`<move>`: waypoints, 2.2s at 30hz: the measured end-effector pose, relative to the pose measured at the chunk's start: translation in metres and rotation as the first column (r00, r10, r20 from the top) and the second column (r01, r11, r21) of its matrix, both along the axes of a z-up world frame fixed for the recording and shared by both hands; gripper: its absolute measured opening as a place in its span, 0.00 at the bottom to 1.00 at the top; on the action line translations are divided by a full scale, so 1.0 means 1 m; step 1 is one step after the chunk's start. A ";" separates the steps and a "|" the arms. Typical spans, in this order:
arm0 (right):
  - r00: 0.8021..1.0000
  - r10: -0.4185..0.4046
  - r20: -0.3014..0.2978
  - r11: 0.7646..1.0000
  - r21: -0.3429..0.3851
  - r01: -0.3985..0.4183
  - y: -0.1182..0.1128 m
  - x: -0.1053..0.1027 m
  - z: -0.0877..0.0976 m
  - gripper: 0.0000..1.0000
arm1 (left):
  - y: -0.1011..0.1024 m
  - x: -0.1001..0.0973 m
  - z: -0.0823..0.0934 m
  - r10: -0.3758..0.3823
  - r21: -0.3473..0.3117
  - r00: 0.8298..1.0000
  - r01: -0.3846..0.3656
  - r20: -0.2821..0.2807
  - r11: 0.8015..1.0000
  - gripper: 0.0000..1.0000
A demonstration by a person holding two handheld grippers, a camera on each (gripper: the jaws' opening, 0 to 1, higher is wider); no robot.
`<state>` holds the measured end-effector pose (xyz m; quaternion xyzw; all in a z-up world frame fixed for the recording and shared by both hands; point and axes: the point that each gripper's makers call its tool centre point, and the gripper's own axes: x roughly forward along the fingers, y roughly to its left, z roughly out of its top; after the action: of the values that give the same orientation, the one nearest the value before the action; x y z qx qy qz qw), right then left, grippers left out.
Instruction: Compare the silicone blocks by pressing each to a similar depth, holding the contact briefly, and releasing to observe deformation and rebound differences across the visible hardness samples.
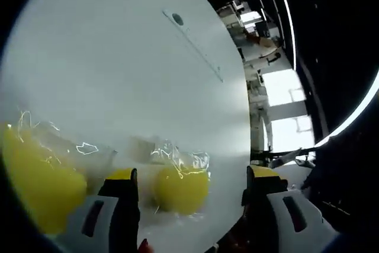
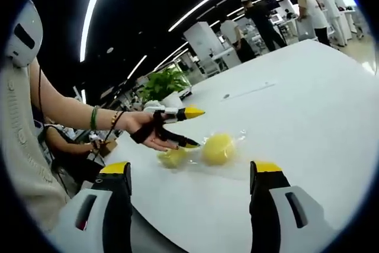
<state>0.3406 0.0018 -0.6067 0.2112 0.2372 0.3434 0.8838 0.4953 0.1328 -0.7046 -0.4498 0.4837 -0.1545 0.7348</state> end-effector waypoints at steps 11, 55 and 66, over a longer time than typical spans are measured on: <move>0.999 -0.007 -0.034 1.000 0.008 0.007 -0.001 0.010 -0.013 0.74 | -0.006 0.018 -0.019 0.011 -0.003 0.999 -0.011 0.041 1.000 0.47; 1.000 -0.010 0.015 1.000 0.004 0.010 -0.002 0.003 0.004 0.69 | -0.051 0.013 0.023 -0.311 0.189 0.917 0.270 0.248 0.944 0.00; 0.998 -0.015 0.062 1.000 -0.001 0.015 0.000 -0.013 0.024 0.69 | -0.043 -0.014 0.060 -0.400 0.301 0.847 0.302 0.351 0.905 0.00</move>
<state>0.3271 0.0020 -0.5831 0.2016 0.2082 0.3429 0.8936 0.4817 0.0893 -0.6447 -0.2214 0.4103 -0.3186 0.8253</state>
